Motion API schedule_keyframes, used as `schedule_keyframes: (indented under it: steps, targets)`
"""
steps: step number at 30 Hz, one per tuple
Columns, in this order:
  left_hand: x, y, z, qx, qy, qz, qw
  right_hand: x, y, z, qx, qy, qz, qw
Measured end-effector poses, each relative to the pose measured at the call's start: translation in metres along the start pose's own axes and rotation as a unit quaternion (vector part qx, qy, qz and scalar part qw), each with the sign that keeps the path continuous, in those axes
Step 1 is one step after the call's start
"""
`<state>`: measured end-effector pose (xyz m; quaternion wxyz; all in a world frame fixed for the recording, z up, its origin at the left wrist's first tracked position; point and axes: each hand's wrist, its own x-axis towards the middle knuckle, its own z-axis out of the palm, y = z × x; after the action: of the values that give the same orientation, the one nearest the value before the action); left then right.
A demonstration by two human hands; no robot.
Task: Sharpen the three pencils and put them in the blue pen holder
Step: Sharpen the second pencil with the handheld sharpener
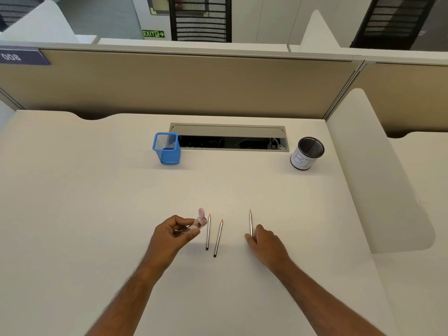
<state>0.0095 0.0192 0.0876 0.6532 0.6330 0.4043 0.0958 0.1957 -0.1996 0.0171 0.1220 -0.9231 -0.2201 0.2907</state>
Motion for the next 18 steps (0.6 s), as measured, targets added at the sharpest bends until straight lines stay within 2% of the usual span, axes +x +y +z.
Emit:
schedule_keyframes:
  steps: [7,12,18]
  targets:
    - [0.0,-0.002,-0.002,0.009,0.001,0.002,1.0,0.0,0.0,-0.001,0.008,-0.014,-0.004,1.0]
    - [-0.002,-0.004,-0.003,0.011,0.005,0.0,1.0,-0.01,-0.014,-0.001,-0.001,0.026,-0.049,0.998]
    - [-0.002,-0.006,-0.003,0.018,0.005,0.004,1.0,-0.016,-0.054,0.021,-0.018,-0.032,-0.099,0.994]
